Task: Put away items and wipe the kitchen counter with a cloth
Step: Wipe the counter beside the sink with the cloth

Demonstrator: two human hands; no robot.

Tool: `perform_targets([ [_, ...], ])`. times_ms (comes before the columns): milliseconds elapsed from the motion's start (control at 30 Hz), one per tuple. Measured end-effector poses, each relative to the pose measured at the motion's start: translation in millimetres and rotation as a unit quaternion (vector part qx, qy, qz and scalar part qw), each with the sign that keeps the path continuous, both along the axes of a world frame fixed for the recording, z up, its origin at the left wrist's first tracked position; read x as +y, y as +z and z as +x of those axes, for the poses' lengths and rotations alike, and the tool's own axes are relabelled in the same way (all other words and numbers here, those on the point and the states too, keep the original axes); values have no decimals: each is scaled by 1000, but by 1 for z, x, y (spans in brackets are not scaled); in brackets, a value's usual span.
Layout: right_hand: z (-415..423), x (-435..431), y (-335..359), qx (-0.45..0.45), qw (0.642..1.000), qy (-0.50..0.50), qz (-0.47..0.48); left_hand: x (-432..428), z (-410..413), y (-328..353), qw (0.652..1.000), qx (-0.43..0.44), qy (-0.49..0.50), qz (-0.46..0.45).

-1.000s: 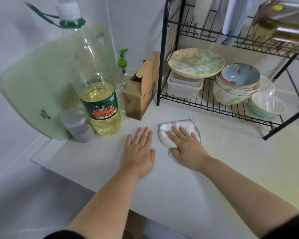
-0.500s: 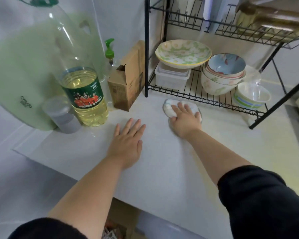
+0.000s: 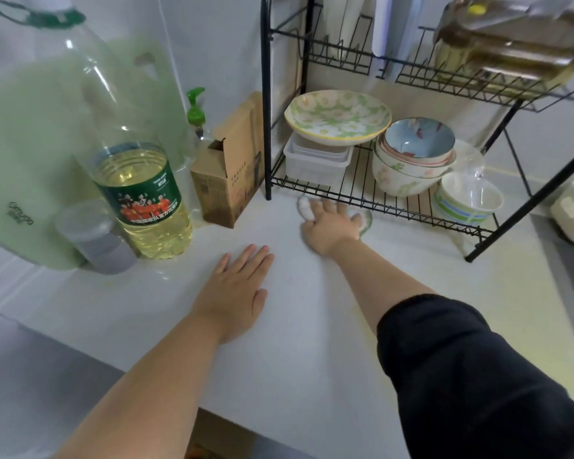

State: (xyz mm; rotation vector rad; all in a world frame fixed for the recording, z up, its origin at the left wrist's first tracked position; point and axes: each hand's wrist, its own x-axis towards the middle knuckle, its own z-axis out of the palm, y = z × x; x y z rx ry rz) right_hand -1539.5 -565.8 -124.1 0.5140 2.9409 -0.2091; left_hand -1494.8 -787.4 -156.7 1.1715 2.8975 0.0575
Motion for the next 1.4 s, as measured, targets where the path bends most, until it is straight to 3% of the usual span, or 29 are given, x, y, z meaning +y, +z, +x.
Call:
perform_targets([
  [133, -14, 9, 2, 6, 999, 41, -15, 3, 0, 2, 1000, -7, 3, 4],
  [300, 16, 45, -6, 2, 990, -138, 13, 5, 1, 4, 999, -39, 24, -6],
  [367, 30, 62, -9, 10, 987, -163, 7, 4, 1, 5, 999, -39, 22, -4],
  [433, 41, 63, -11, 11, 993, -119, 6, 0, 2, 4, 999, -43, 21, -11],
  [600, 81, 17, -10, 22, 995, 99, -17, 3, -1, 6, 999, -38, 22, -17],
  [767, 163, 14, -10, 19, 945, 322, -61, 5, 1, 6, 999, -39, 24, -10],
  [833, 166, 43, -8, 8, 950, 307, -62, 4, 5, 9, 999, -28, 20, -7],
  [933, 138, 55, -4, -12, 986, 160, -41, 4, 21, 11, 999, 8, 30, 16],
  [1033, 131, 27, -4, -5, 995, 90, -36, 3, 50, 11, 996, -36, 81, 14],
  [1133, 171, 3, -3, -17, 992, 118, -49, 4, 83, 11, 996, -63, 69, -7],
  [1300, 284, 15, 0, -41, 960, 278, -11, 6, 123, 11, 995, -66, 76, -15],
  [1400, 282, 33, 4, -50, 967, 250, 3, 16, 146, 10, 994, -81, 76, -10],
])
